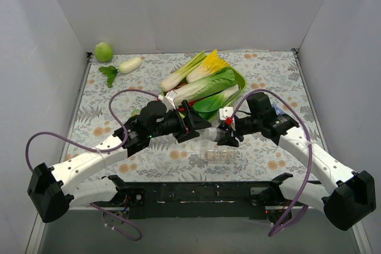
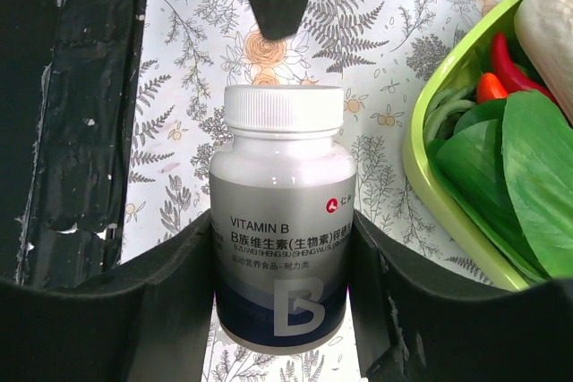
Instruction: Sort the pills into containers
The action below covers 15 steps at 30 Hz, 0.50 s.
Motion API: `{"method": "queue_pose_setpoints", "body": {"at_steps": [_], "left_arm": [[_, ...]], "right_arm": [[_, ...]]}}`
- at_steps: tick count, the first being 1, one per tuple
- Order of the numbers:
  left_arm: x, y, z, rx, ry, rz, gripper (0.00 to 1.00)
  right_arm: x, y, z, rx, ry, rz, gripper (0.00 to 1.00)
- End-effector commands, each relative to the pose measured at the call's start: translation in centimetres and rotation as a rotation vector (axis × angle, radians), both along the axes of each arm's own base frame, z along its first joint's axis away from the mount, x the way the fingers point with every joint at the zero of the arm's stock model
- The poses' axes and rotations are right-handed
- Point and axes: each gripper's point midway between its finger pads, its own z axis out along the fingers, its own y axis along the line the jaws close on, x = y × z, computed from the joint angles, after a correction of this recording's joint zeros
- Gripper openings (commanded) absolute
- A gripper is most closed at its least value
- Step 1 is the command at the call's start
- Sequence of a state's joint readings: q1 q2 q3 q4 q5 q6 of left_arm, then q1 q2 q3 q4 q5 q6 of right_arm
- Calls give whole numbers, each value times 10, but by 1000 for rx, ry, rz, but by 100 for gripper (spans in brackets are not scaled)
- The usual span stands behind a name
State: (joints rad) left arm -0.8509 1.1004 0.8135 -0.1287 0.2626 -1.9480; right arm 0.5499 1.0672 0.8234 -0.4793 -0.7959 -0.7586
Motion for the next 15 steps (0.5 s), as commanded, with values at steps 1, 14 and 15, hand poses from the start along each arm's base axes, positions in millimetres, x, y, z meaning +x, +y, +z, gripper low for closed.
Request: {"method": "queue_pose_setpoints", "body": {"at_steps": [1,14,15], "left_arm": [[-13,21,23,30,-297,-101,91],[-52,38,-3,159,-1319,-560,98],[-48,36,-5,170,-1338,-563,98]], "right_arm": [[-6,-2,8,28,-7,16,1],[-31,-1,8,64,27,164,1],[-31,-1,8,65,23,167,1]]}}
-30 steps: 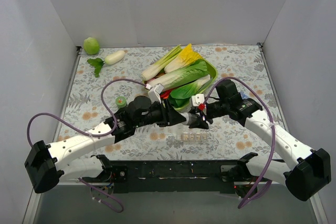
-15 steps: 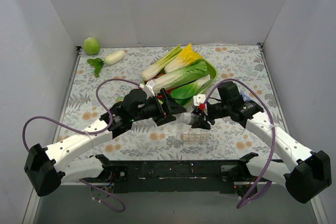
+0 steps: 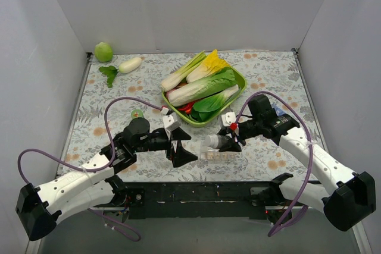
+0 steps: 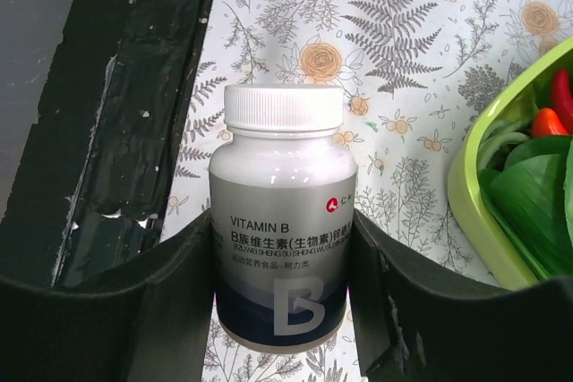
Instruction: Sort the pills into containers
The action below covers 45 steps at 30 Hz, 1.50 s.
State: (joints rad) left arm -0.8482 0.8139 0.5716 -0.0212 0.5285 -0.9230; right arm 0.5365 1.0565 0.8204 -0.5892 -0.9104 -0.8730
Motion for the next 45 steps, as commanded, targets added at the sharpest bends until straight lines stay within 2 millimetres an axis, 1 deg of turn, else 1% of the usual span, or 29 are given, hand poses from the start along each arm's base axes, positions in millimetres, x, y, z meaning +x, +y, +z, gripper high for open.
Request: {"method": "queue_pose_setpoints", "body": {"at_steps": [1,2,4,5,9,10,14,15,18,19,22,23,25,26,28,29,30,31,32,33,34,35,37,38,39,40,42,43,45], "left_arm": [[10,-9,23,-36,-365,-93,98],[12,-12,26,-33,-412,-106,98],[16,-19,23,-16,-423,-124,98],[16,-22,28,-18,-449,-137,98],[10,-36,25,-5,-500,-194,98],[8,-40,25,-6,-503,-206,98],[13,-50,19,10,-502,-197,98],[14,-51,21,5,-504,-184,98],[15,-56,24,-11,-510,-169,92],[17,-57,28,-14,-509,-161,87],[19,-62,26,-3,-488,-150,82],[20,-63,24,4,-481,-148,76],[20,-65,20,16,-466,-149,70],[21,-66,19,17,-455,-147,59],[21,-67,15,32,-436,-146,47],[22,-68,15,35,-420,-140,39],[22,-68,12,41,-408,-139,22],[22,-68,11,48,-396,-135,13],[24,-68,10,54,-386,-121,6],[24,-67,8,62,-359,-113,0],[24,-66,6,64,-331,-101,0],[28,-65,7,66,-309,-62,0],[29,-64,9,52,-190,-2,0],[38,-61,9,54,-146,78,0],[41,-60,11,49,-69,130,0],[44,-59,13,23,80,211,0],[47,-56,12,5,248,296,0],[48,-57,18,-54,413,357,0],[49,-50,7,-44,591,449,0]], "right_arm": [[-6,3,9,39,-1,54,1],[-7,3,8,40,2,58,1],[-7,3,8,42,3,59,1],[-8,4,10,45,4,61,1],[-9,4,10,51,4,67,1],[-9,4,12,55,-4,70,1],[-11,3,11,58,-2,71,1],[-12,3,10,57,-3,72,1],[-12,2,9,57,-1,72,1],[-12,3,9,55,0,70,1],[-11,3,10,56,1,69,1],[-11,3,10,57,-2,70,1],[-11,3,10,56,0,69,1],[-11,3,10,56,0,69,1],[-11,3,10,55,0,68,1],[-11,3,9,54,3,68,1],[-11,3,9,52,3,67,1],[-11,3,9,52,1,66,1],[-11,2,9,51,1,64,1],[-10,3,9,51,-1,63,1],[-9,2,9,47,-5,56,1],[-8,2,8,43,-3,51,1],[-4,1,6,33,-16,31,1],[-2,1,5,26,-16,18,1],[0,0,5,20,-19,7,1],[6,0,3,8,-38,-16,1],[10,-1,3,-4,-43,-44,1],[15,-2,2,-11,-55,-62,1],[17,-2,0,-18,-50,-79,1]]}}
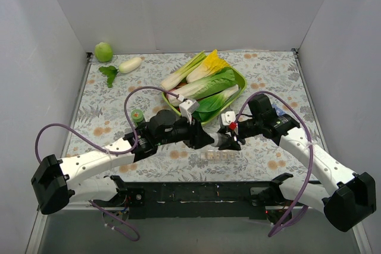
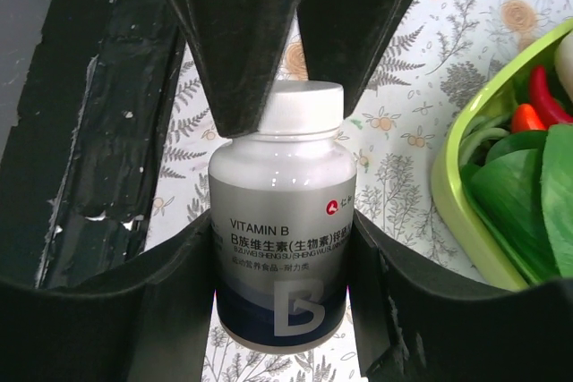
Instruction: Sort the pills into containers
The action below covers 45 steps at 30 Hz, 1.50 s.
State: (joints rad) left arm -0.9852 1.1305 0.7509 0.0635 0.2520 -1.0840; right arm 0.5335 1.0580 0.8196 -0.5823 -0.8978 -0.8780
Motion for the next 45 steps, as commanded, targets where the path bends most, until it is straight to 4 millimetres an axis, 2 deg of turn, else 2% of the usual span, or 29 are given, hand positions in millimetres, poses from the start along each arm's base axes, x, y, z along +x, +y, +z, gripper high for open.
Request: {"method": "queue_pose_setpoints", "body": {"at_steps": [1,4,6,7,8,9,11,12,17,18,19,20,21,22,24,25,27,28,29,32,34,35,37,39,45], "left_arm": [[15,10,13,-150,582,364,0],[16,12,4,-151,742,456,0],[20,10,7,-174,821,486,2],[17,7,11,-181,834,462,14],[16,5,15,-191,836,444,42],[17,3,21,-205,828,425,50],[15,1,30,-213,802,388,60],[16,3,30,-201,770,382,70],[16,26,42,-164,586,358,95],[14,31,39,-150,549,341,97],[13,36,37,-110,430,296,98],[8,44,47,-117,354,267,98],[-3,43,49,-109,288,174,98],[-9,48,36,-46,134,82,98],[-33,51,36,-55,1,-91,98],[-38,54,17,-13,-86,-154,98],[-42,56,20,-39,-226,-204,98],[-43,59,4,-23,-263,-219,98],[-39,56,13,-49,-389,-236,98],[-29,53,19,-55,-548,-235,98],[-21,46,16,-33,-576,-235,98],[-17,43,24,-37,-602,-234,98],[-12,35,21,-11,-624,-248,98],[-11,30,25,-10,-655,-262,98],[-16,14,17,-6,-636,-308,96]], "right_arm": [[16,-1,1,-13,-44,-77,1],[17,-1,1,-16,-38,-87,1],[18,0,4,-10,-42,-86,1],[17,0,4,-8,-39,-84,1],[16,-1,4,-7,-37,-82,1],[15,-1,4,-6,-36,-80,1],[14,-1,4,-2,-37,-78,1],[14,-1,5,-1,-38,-78,1],[12,-2,6,5,-35,-72,1],[12,-2,6,4,-35,-73,1],[10,-2,6,7,-32,-64,1],[9,-1,7,10,-35,-54,1],[8,-1,8,16,-38,-44,1],[3,0,10,25,-24,-22,1],[-2,0,9,33,-21,9,1],[-7,1,10,44,-7,31,1],[-9,1,8,47,-6,50,1],[-11,2,8,51,-2,60,1],[-12,1,7,49,7,62,1],[-14,1,7,46,11,77,1],[-14,2,6,46,17,81,1],[-14,2,6,46,21,80,1],[-14,2,6,47,19,85,1],[-14,2,5,50,18,87,1],[-17,2,5,59,18,91,1]]}}
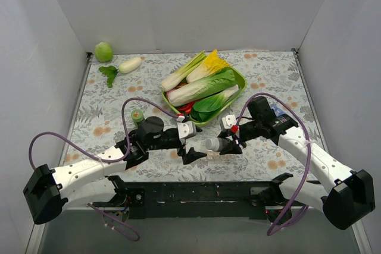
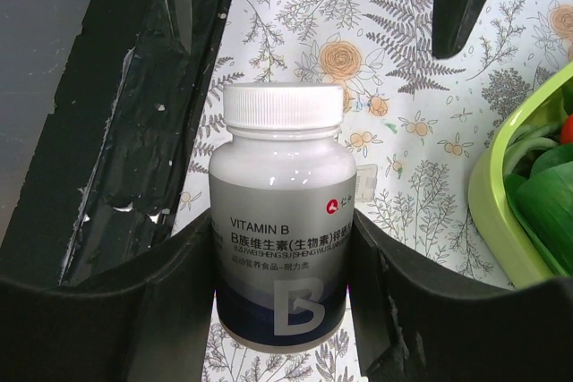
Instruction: Sort the pills into containers
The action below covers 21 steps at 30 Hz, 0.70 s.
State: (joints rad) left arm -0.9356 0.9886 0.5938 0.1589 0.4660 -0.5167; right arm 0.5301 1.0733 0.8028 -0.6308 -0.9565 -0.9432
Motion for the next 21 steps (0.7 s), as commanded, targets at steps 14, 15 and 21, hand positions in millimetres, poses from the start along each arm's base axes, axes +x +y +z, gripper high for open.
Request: {"method": "queue_pose_setpoints", "body": {"at_steps": [14,15,21], "left_arm": [[4,-39,9,-2,38,-2,37],[4,-40,8,-1,70,11,23],[9,-38,5,-17,308,147,0]], "right_arm": [[-2,3,13,45,-14,20,1],[-1,3,12,41,-20,16,1],[6,0,8,14,-35,-32,1]]}}
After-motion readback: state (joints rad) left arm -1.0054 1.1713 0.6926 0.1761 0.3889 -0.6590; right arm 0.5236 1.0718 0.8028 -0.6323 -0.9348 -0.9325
